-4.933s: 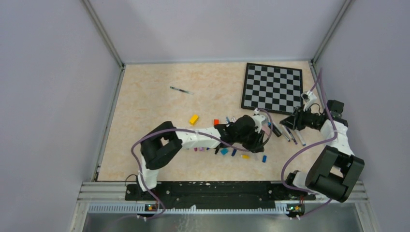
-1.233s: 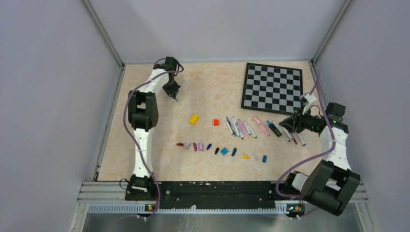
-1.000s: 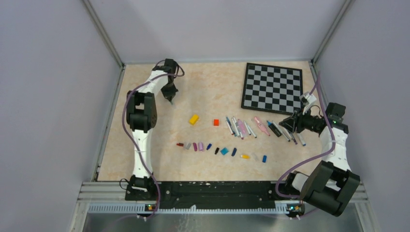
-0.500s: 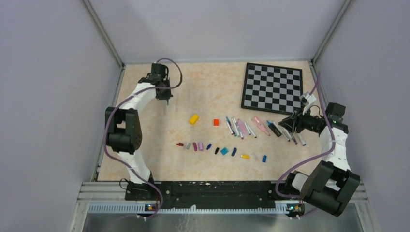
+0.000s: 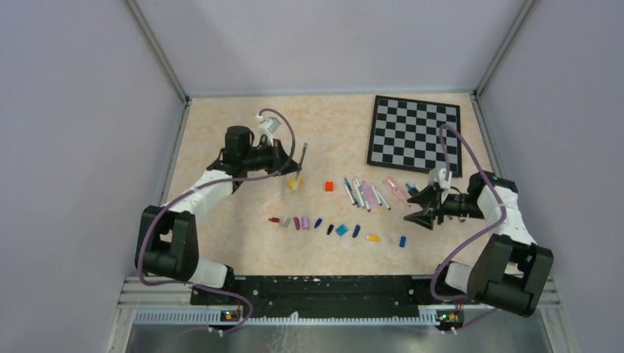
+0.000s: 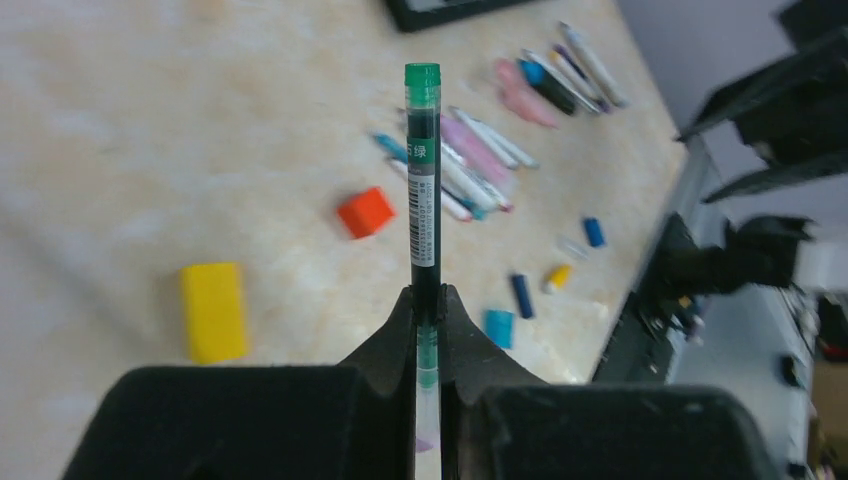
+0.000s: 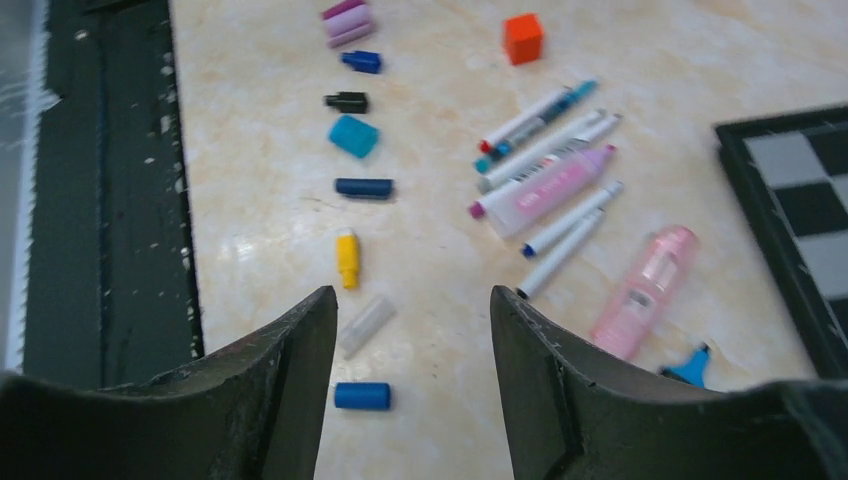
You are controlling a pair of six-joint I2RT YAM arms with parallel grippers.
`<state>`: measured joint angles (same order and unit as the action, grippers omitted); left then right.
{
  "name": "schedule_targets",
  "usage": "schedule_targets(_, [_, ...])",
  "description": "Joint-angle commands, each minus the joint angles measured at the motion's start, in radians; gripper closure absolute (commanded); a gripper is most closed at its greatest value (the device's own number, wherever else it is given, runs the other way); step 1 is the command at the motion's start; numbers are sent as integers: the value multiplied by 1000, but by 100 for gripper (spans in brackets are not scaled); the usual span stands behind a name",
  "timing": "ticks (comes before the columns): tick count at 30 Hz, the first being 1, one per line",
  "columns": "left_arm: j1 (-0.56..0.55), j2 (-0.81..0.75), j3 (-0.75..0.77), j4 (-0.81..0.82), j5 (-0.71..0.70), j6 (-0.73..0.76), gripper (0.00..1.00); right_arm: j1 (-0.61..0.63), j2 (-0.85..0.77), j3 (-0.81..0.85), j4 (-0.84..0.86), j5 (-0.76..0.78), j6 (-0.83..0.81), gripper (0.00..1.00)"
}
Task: Open the pen caps
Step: Pick up the pen from the center of the board.
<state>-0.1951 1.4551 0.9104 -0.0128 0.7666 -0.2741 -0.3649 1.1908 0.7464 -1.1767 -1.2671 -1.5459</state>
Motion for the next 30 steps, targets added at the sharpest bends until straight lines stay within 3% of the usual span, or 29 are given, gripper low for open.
schedule_targets(1, [-137,-45,-57,300,235,-140,100,123,59,57,-326,-4,-629,43])
schedule_targets(9, [-358,150,6,401,280,-263,100,301,52,241,-293,62,-610,42])
schedule_targets(16, [-461,257,101,386,333,-292,100,510,-49,289,-7,271,-326,41])
schedule_targets(30, [-573,369,177,355,355,-311,100,659,-21,288,-8,385,-389,43])
